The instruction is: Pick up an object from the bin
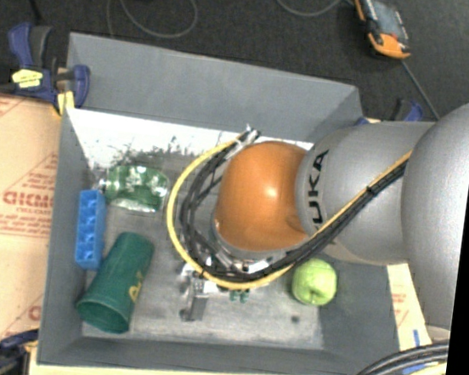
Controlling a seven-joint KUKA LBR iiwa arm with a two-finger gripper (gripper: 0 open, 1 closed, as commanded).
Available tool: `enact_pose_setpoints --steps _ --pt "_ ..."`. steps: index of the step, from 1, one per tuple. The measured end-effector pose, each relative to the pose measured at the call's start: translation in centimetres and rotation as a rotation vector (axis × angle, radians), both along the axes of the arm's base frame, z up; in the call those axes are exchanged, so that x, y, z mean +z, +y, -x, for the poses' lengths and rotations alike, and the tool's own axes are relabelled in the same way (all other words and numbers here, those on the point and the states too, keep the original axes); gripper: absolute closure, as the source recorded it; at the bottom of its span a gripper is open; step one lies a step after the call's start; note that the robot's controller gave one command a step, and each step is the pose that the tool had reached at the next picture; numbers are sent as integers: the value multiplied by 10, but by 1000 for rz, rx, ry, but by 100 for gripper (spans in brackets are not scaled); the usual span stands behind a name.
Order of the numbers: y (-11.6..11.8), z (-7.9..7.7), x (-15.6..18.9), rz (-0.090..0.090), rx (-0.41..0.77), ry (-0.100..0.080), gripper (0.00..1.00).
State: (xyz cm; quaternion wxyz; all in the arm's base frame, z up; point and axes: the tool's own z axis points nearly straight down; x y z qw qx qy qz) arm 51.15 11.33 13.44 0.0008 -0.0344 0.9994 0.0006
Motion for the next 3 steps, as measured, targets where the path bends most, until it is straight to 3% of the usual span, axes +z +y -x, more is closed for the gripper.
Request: enact_pose_setpoints --steps 1,2,3 --pt "-39 -24 10 0 86 0 0" --pt "-65 -25 -5 2 53 -5 0" --pt "-61 -41 -52 0 109 -1 100"
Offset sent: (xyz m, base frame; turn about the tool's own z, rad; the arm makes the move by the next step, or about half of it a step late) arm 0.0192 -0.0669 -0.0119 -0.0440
